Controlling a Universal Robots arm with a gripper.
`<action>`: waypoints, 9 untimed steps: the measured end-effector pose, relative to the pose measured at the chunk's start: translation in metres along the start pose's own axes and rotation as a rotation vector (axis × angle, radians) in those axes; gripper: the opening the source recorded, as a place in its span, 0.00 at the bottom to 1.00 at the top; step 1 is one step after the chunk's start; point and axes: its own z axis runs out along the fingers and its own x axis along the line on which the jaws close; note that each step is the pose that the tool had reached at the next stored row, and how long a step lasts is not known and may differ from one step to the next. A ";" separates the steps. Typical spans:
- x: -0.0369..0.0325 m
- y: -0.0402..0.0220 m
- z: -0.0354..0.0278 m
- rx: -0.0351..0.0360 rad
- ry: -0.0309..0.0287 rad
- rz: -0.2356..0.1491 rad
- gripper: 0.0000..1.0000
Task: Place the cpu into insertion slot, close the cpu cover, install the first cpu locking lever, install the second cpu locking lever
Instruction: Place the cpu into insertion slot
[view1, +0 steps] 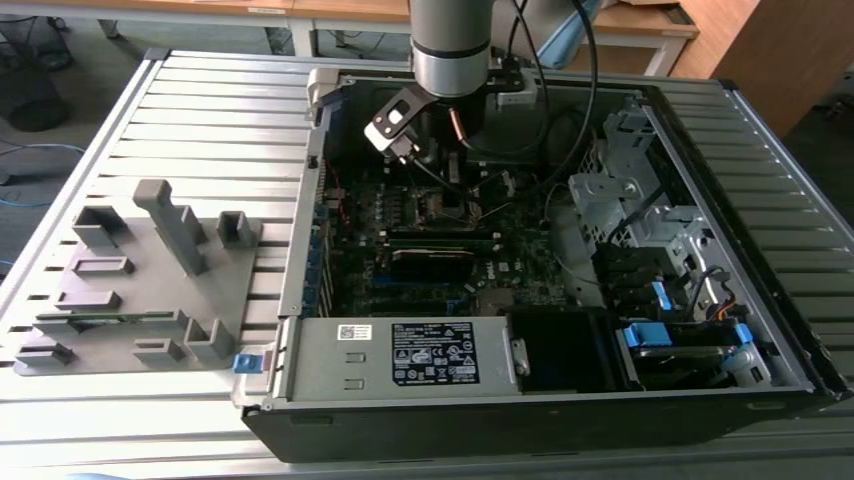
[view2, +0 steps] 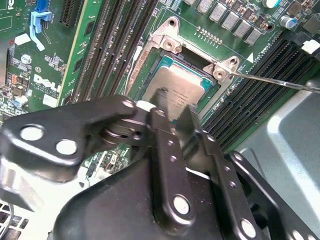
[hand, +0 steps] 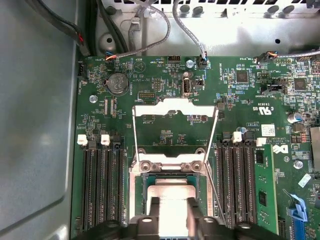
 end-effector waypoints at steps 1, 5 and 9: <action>0.0000 0.0000 -0.0001 0.0000 0.0000 0.000 0.35; 0.0000 0.0001 -0.0003 0.0034 -0.0001 0.000 0.28; 0.0000 0.0002 0.0003 0.0567 -0.0008 -0.001 0.28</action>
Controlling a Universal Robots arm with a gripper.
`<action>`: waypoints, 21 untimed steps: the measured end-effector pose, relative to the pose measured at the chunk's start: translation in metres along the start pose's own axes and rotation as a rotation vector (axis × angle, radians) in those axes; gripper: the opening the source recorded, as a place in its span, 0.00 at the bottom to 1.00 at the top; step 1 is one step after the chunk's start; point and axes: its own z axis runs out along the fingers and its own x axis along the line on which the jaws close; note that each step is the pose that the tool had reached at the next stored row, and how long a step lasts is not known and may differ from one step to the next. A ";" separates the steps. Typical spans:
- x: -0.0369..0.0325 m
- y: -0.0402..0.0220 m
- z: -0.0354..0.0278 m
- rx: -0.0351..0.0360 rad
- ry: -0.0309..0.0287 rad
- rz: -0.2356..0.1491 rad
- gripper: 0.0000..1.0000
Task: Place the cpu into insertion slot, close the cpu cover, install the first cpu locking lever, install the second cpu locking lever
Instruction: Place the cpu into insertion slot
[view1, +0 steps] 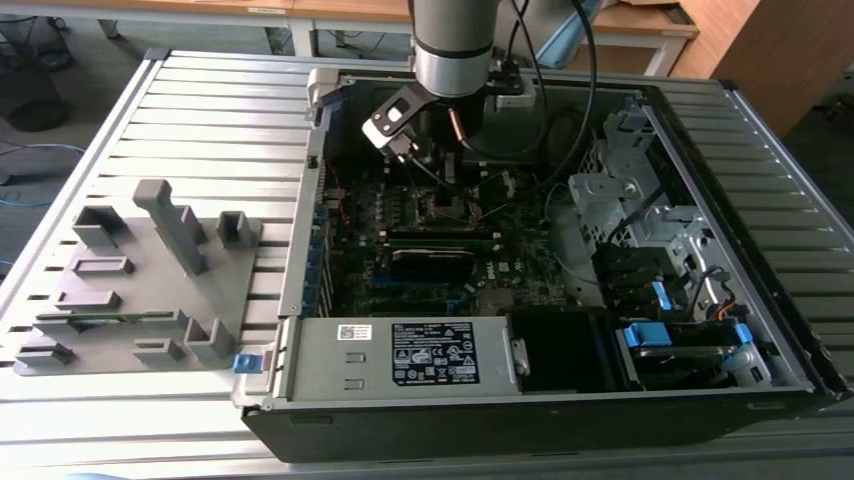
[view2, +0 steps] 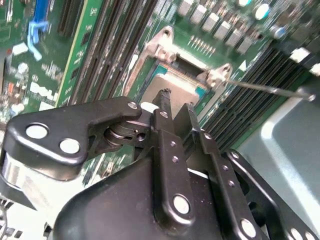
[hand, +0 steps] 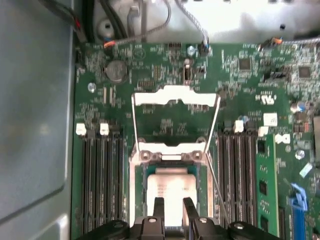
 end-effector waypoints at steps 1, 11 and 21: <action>0.0000 0.0000 0.0000 0.0004 0.0001 0.000 0.28; 0.0000 0.0000 0.0000 0.0032 0.0010 0.000 0.14; 0.0001 0.0015 0.0004 0.0055 0.0019 0.000 0.11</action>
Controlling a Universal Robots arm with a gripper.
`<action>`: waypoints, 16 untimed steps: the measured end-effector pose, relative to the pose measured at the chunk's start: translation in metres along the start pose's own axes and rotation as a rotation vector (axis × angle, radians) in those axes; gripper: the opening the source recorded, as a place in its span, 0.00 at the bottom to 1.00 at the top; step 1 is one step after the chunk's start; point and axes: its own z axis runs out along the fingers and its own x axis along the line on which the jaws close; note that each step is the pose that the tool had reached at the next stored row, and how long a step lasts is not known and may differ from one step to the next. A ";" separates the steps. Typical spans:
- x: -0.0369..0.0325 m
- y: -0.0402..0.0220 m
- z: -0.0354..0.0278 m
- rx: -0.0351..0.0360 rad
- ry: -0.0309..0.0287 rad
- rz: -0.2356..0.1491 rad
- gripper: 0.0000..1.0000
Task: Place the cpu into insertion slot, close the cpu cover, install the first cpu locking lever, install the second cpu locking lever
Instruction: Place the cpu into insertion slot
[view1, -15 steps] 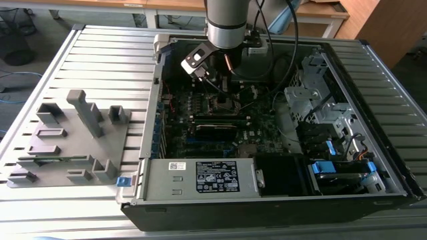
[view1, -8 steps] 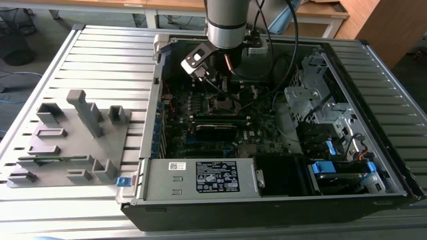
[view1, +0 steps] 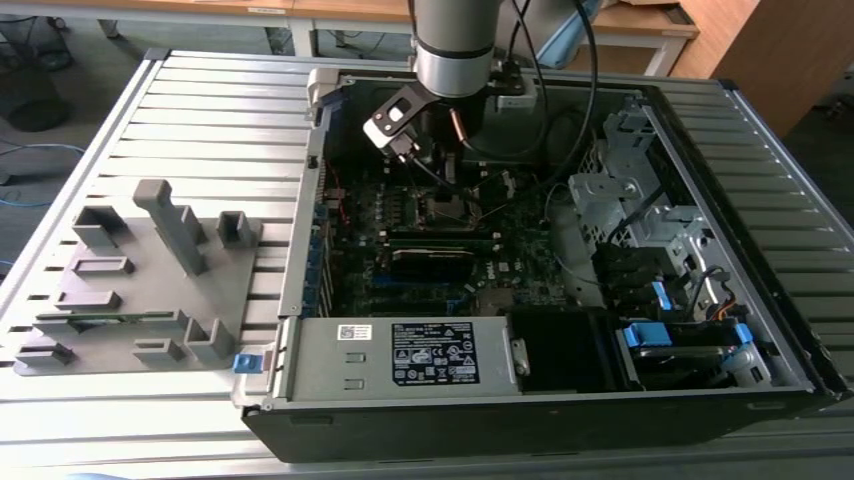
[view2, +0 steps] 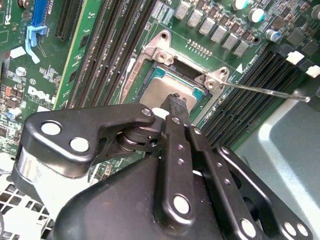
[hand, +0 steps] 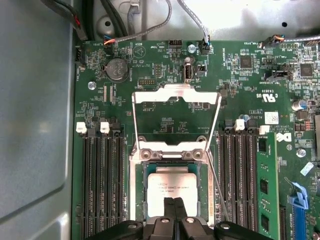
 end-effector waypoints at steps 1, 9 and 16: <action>0.0000 0.0012 0.0001 0.0004 -0.0002 0.000 0.11; 0.0001 0.0040 0.0015 0.0007 0.0002 0.000 0.11; 0.0002 0.0065 0.0027 0.0007 0.0007 0.000 0.11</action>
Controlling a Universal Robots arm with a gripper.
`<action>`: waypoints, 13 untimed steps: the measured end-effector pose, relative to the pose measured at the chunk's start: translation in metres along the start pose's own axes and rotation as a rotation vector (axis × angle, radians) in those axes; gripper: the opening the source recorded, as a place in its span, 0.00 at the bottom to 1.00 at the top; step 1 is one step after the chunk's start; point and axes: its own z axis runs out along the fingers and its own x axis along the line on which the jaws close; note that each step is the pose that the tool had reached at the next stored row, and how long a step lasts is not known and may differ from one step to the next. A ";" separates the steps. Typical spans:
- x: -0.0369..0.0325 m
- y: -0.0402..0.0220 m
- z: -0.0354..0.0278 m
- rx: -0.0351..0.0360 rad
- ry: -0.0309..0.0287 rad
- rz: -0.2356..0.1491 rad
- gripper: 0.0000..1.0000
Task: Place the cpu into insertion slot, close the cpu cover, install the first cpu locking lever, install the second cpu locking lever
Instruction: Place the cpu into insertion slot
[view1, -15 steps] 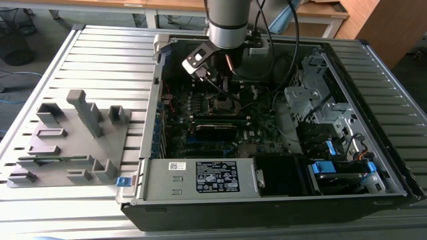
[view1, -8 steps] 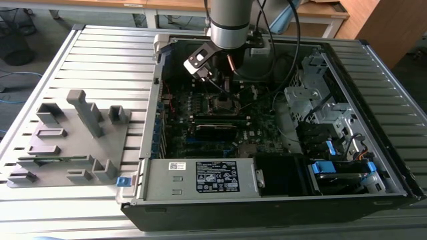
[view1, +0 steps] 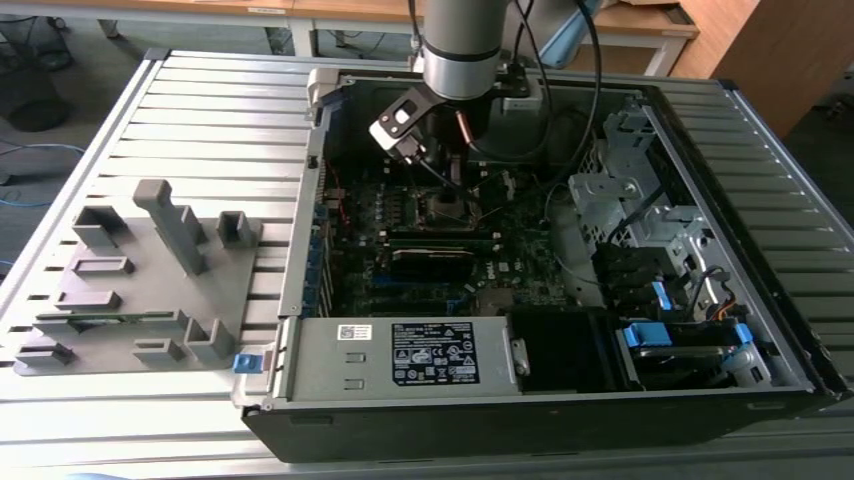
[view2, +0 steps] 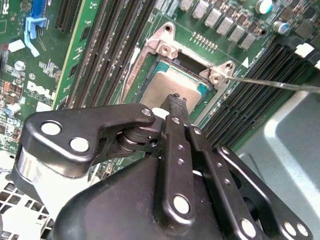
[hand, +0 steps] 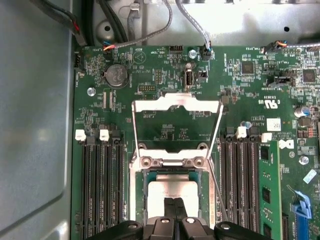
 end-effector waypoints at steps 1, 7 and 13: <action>0.0000 0.0008 0.0000 0.0000 -0.0001 0.000 0.11; 0.0000 0.0018 -0.0008 0.0002 -0.0004 0.000 0.11; 0.0000 0.0019 -0.0029 0.0000 -0.0002 0.000 0.11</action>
